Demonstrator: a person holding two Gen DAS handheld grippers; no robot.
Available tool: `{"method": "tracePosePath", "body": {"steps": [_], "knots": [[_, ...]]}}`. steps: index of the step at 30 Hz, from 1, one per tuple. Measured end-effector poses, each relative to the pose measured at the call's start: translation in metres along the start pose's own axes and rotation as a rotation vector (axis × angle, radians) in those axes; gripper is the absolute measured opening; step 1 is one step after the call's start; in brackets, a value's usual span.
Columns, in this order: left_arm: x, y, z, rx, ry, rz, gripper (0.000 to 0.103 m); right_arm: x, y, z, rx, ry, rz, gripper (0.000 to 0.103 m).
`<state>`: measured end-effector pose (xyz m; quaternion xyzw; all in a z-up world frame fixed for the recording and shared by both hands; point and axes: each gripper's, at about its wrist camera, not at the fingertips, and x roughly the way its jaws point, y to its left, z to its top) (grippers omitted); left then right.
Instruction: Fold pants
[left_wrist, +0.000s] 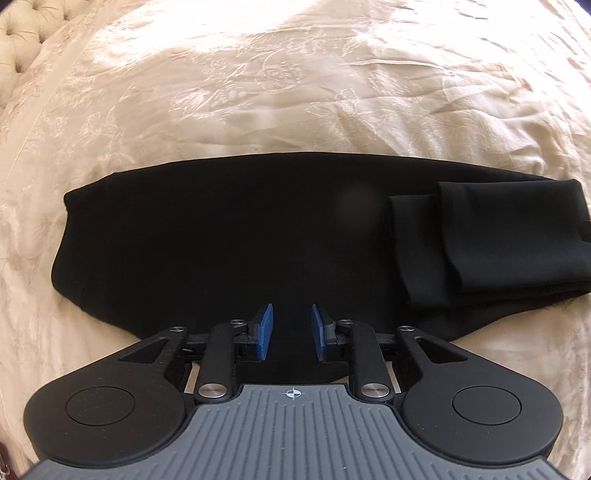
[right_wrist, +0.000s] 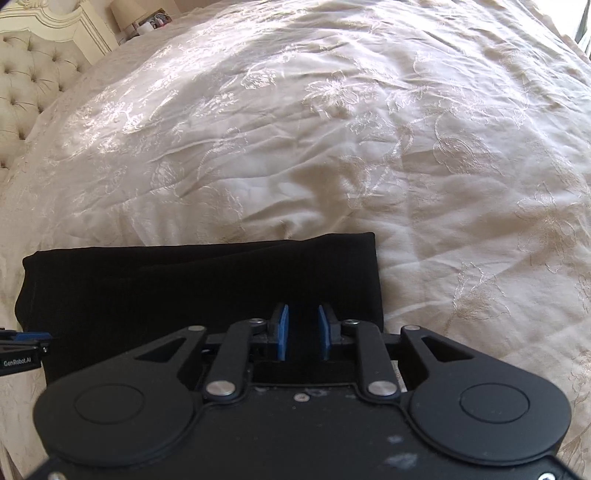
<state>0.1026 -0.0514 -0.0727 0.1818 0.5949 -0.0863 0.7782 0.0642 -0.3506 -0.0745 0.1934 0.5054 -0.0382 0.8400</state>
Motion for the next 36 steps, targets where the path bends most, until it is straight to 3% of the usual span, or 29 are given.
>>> {"method": "tracePosePath", "body": {"steps": [5,9,12,16,23,27,29,36], "knots": [[-0.015,0.019,-0.019,-0.071,-0.016,0.029,0.033,-0.016,0.036,-0.013,-0.061,-0.016,0.004,0.033],[-0.027,0.039,-0.034,-0.13,-0.031,0.068,0.041,-0.021,0.072,-0.033,-0.117,0.007,-0.01,0.033],[-0.03,0.054,-0.044,-0.154,-0.021,0.075,0.041,-0.026,0.096,-0.048,-0.159,0.013,0.017,0.034],[-0.028,0.08,-0.058,-0.177,0.004,0.068,0.042,-0.023,0.126,-0.064,-0.184,0.097,0.081,0.033],[-0.017,0.119,-0.07,-0.142,0.015,0.036,0.041,-0.013,0.18,-0.084,-0.17,0.153,0.147,0.033],[-0.009,0.144,-0.07,-0.136,0.02,0.008,0.041,-0.002,0.216,-0.086,-0.164,0.147,0.147,0.026],[-0.006,0.16,-0.069,-0.142,0.021,-0.009,0.041,0.005,0.231,-0.084,-0.156,0.146,0.13,0.013],[0.004,0.2,-0.063,-0.091,0.002,-0.021,0.041,0.029,0.261,-0.082,-0.099,0.153,0.092,0.011]]}}
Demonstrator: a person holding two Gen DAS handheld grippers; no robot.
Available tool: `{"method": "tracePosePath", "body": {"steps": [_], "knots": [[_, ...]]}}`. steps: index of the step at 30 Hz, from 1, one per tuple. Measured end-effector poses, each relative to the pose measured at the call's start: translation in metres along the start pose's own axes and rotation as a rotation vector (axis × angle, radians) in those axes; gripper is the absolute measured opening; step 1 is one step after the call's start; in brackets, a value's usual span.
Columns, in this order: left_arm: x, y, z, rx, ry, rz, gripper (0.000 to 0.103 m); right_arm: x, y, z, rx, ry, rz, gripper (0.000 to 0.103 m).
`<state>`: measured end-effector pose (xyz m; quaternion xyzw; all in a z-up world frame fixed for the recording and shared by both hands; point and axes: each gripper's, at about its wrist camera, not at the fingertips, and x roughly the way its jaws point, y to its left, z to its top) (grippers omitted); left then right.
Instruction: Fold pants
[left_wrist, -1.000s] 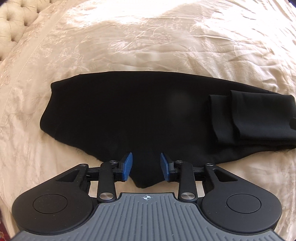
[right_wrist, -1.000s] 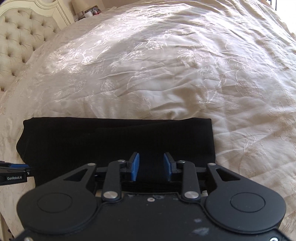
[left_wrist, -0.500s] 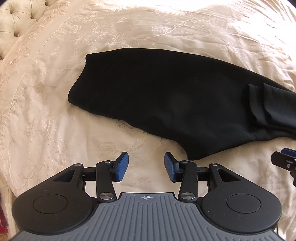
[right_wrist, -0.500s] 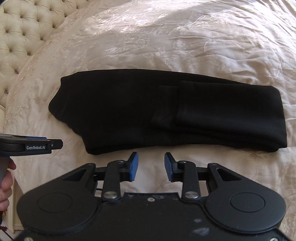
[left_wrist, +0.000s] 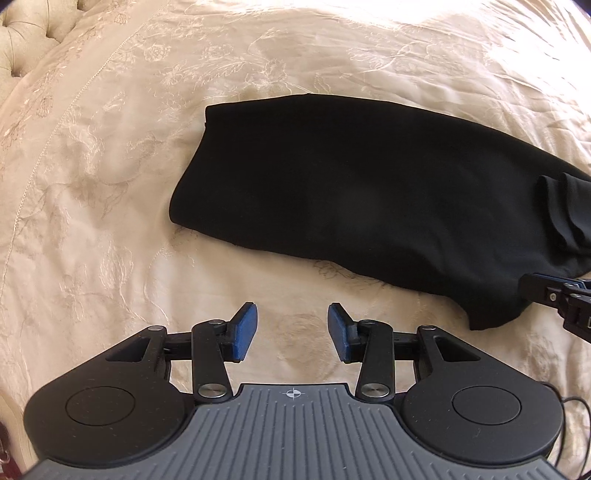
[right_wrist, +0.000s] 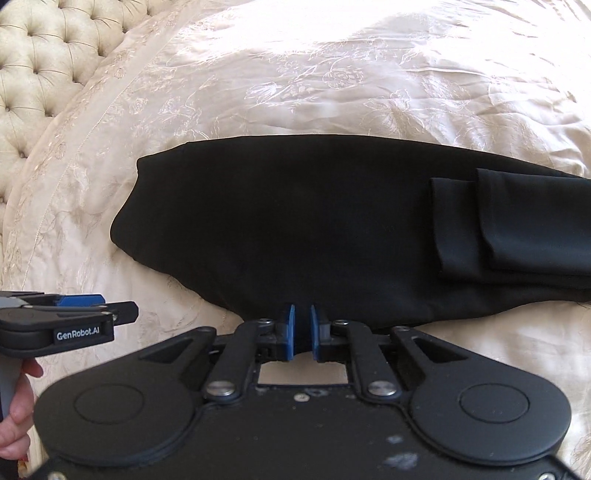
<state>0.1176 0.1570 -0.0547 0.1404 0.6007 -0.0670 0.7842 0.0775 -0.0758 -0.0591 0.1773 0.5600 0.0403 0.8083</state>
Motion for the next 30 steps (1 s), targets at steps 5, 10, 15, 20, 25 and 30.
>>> {"method": "tracePosePath", "body": {"steps": [5,10,15,20,25,30], "knots": [[0.011,0.024,0.004,0.011,0.015,-0.032,0.041,0.039,0.0,-0.006,0.072,0.066,-0.076,0.01],[0.022,0.044,0.009,0.018,0.023,-0.062,0.041,0.052,-0.006,-0.006,0.134,0.075,-0.113,0.006],[0.04,0.061,0.019,-0.017,0.028,-0.105,0.042,0.06,0.007,-0.004,0.127,0.079,-0.144,0.006],[0.052,0.079,0.033,-0.053,0.016,-0.108,0.042,0.064,0.015,-0.002,0.128,0.081,-0.168,0.006],[0.066,0.105,0.041,-0.112,0.035,-0.162,0.051,0.068,0.02,0.002,0.131,0.09,-0.18,0.006],[0.079,0.114,0.028,-0.153,0.062,-0.236,0.057,0.068,0.023,0.007,0.121,0.101,-0.186,0.006]]}}
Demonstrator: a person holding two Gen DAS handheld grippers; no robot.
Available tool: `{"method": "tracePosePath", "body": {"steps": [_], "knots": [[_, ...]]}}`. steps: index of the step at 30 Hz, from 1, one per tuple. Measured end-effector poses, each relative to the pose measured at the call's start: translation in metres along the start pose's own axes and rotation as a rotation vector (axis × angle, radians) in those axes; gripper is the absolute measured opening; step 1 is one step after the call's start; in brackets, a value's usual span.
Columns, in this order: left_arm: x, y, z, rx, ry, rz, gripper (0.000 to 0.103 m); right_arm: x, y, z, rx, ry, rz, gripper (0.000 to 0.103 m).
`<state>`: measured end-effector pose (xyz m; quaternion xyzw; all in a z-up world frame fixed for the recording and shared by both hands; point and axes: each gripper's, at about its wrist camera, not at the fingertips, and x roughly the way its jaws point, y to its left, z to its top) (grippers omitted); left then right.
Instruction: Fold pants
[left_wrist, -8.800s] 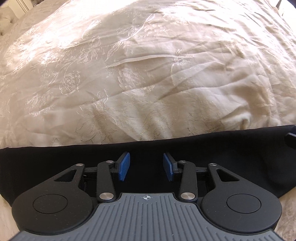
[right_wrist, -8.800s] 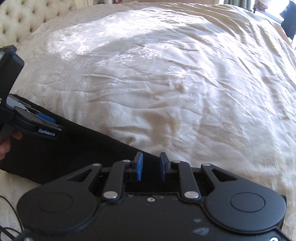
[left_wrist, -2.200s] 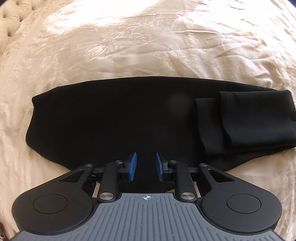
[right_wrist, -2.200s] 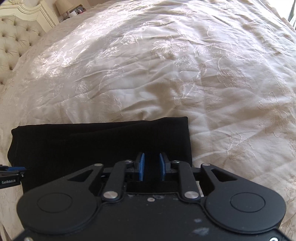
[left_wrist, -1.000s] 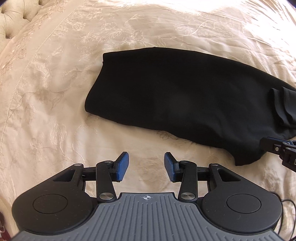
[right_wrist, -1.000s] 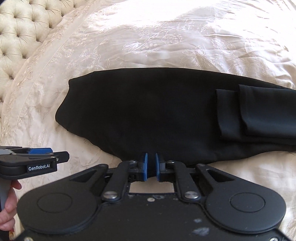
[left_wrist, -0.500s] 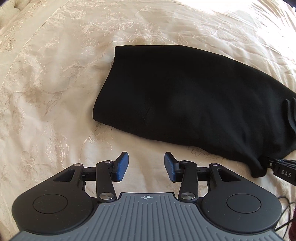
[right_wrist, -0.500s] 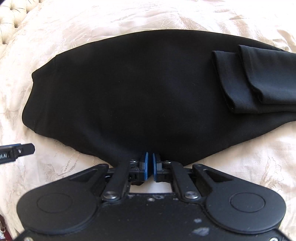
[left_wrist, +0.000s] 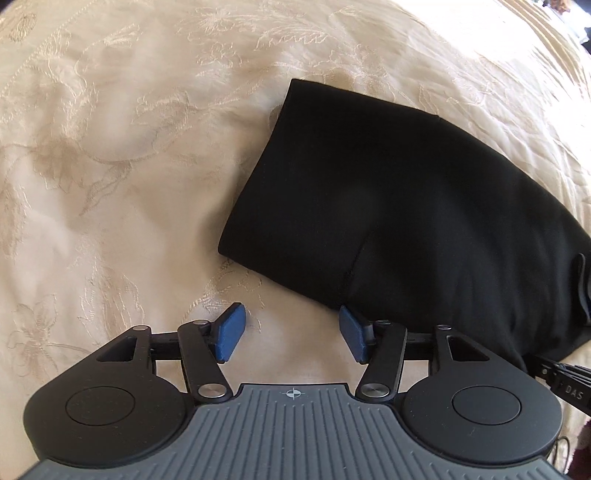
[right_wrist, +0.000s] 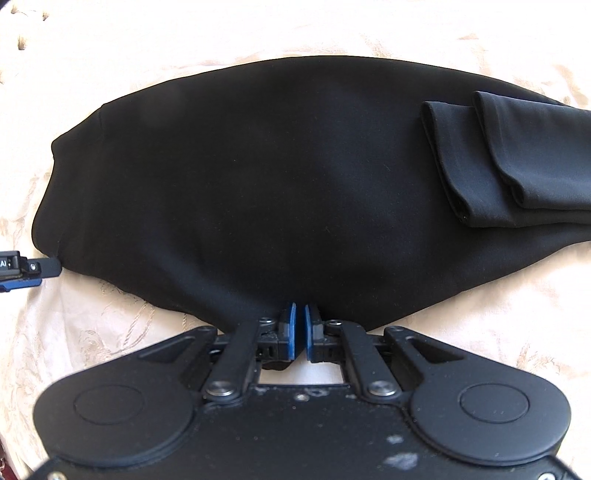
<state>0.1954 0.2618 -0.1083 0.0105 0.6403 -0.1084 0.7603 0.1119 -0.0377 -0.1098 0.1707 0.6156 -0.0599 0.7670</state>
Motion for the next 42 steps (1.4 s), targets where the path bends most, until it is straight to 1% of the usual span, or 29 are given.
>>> {"method": "tracePosePath", "body": {"steps": [2,4,6,9,13,16,19,22,25,27,28,30,32,33,35,37,38,40,42], "knots": [[0.007,0.002,-0.005,-0.011,0.0,-0.013,0.059,0.001,0.001,0.001,-0.007,0.005,-0.001,0.006],[0.009,0.002,-0.007,-0.019,-0.016,-0.023,0.06,0.0,0.002,0.003,-0.01,0.01,0.0,0.006],[0.015,0.007,-0.006,-0.027,-0.038,-0.038,0.061,0.003,0.003,0.004,-0.011,0.015,0.003,0.006],[0.017,0.011,-0.004,-0.036,-0.049,-0.056,0.061,0.005,0.003,0.007,-0.011,0.022,0.008,0.006],[0.004,0.022,-0.016,-0.069,-0.065,-0.101,0.061,0.006,0.001,0.009,-0.006,0.028,0.015,0.006],[-0.01,0.03,-0.026,-0.087,-0.11,-0.135,0.061,0.007,0.0,0.011,-0.003,0.033,0.016,0.006],[-0.016,0.034,-0.022,-0.113,-0.141,-0.15,0.061,0.008,-0.002,0.011,-0.009,0.034,0.017,0.006],[-0.007,0.037,-0.011,-0.15,-0.129,-0.154,0.062,0.009,-0.001,0.012,-0.011,0.037,0.017,0.006],[0.014,0.037,0.0,-0.181,-0.085,-0.175,0.062,0.009,0.001,0.013,-0.015,0.041,0.012,0.006],[0.021,0.037,0.002,-0.202,-0.076,-0.183,0.069,0.01,0.003,0.014,-0.016,0.042,0.009,0.006],[0.021,0.039,0.001,-0.218,-0.077,-0.19,0.072,0.009,0.004,0.014,-0.016,0.041,0.008,0.006],[0.023,0.041,-0.001,-0.246,-0.085,-0.201,0.079,0.01,0.004,0.013,-0.013,0.038,0.008,0.006],[0.026,0.038,-0.003,-0.25,-0.091,-0.202,0.083,0.01,0.003,0.012,-0.014,0.037,0.01,0.006],[0.027,0.036,-0.003,-0.247,-0.091,-0.201,0.087,0.01,0.003,0.011,-0.014,0.037,0.011,0.006],[0.028,0.035,0.0,-0.249,-0.089,-0.198,0.09,0.01,0.003,0.012,-0.015,0.038,0.011,0.006],[0.029,0.034,0.001,-0.264,-0.088,-0.185,0.09,0.01,0.003,0.011,-0.02,0.039,0.012,0.006],[0.028,0.033,0.008,-0.29,-0.088,-0.182,0.09,0.01,0.003,0.011,-0.02,0.039,0.012,0.006],[0.026,0.036,0.009,-0.333,-0.091,-0.174,0.082,0.01,0.003,0.011,-0.021,0.039,0.011,0.006],[0.018,0.045,0.007,-0.365,-0.089,-0.16,0.06,0.01,0.003,0.011,-0.022,0.038,0.01,0.006]]}}
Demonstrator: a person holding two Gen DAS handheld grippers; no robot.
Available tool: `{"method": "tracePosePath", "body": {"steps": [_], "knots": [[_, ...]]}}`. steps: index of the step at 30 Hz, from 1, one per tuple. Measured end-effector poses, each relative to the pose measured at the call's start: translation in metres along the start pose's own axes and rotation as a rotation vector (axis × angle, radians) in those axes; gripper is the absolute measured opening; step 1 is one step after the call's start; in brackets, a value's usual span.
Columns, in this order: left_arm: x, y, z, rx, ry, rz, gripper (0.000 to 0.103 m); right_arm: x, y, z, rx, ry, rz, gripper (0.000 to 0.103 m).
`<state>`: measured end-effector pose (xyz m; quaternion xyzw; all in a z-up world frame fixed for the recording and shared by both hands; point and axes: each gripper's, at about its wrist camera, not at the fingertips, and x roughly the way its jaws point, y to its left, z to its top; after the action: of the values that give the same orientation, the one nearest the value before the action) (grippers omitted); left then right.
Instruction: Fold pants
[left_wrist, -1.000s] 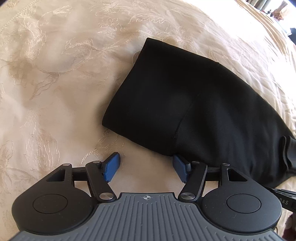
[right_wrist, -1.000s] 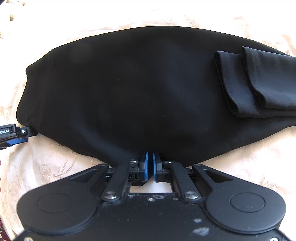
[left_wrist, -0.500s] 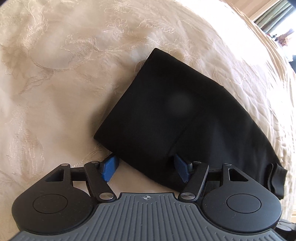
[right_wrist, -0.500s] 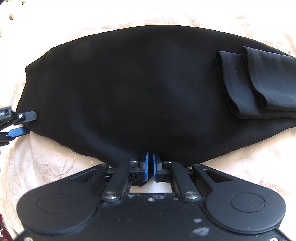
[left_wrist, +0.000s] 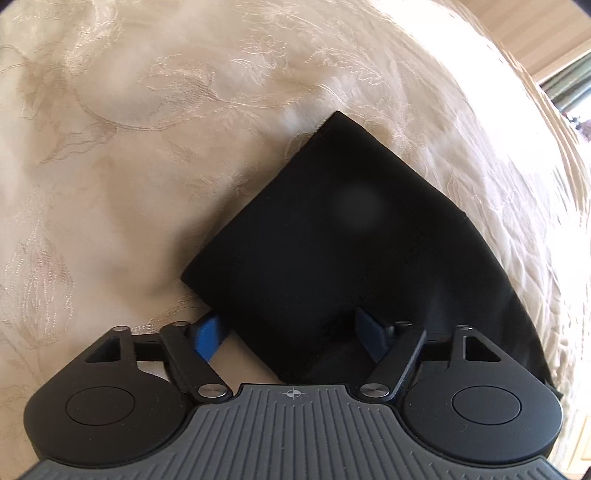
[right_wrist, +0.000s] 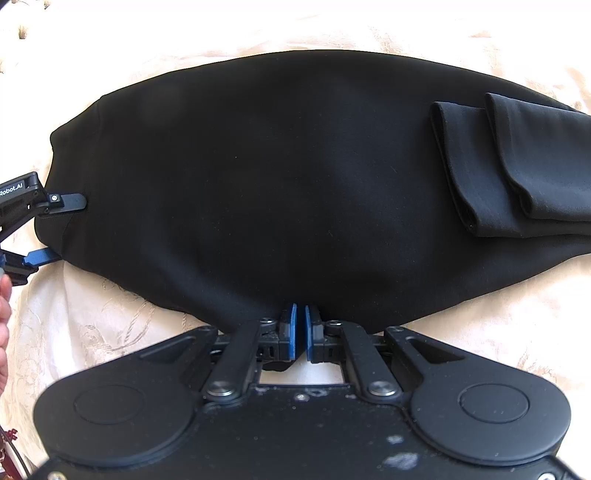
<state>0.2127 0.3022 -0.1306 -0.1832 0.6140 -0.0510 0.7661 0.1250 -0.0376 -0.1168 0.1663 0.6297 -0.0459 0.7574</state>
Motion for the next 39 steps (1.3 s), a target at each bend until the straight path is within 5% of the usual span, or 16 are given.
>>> {"method": "tracePosePath", "body": {"steps": [3,9,13,20,27,33,39], "knots": [[-0.016,0.006,0.002,-0.007,-0.009,-0.001,0.03,-0.001,0.002,-0.001,-0.01,-0.004,-0.005,0.006],[-0.056,-0.02,0.002,0.121,-0.089,0.035,0.012,-0.006,0.006,-0.004,-0.027,-0.019,-0.001,0.006],[-0.089,-0.053,-0.001,0.199,-0.18,0.033,0.01,-0.022,0.006,-0.012,-0.032,-0.079,0.017,0.009],[-0.126,-0.136,-0.027,0.342,-0.301,0.015,0.01,-0.008,-0.008,-0.022,-0.05,-0.036,0.073,0.006],[-0.157,-0.23,-0.084,0.472,-0.4,0.024,0.01,-0.06,-0.071,-0.029,-0.032,-0.119,0.221,0.01],[-0.132,-0.324,-0.14,0.582,-0.412,0.012,0.01,-0.094,-0.167,-0.047,0.044,-0.162,0.23,0.011],[-0.056,-0.402,-0.206,0.669,-0.294,-0.02,0.012,-0.103,-0.26,-0.06,0.127,-0.165,0.164,0.011]]}}
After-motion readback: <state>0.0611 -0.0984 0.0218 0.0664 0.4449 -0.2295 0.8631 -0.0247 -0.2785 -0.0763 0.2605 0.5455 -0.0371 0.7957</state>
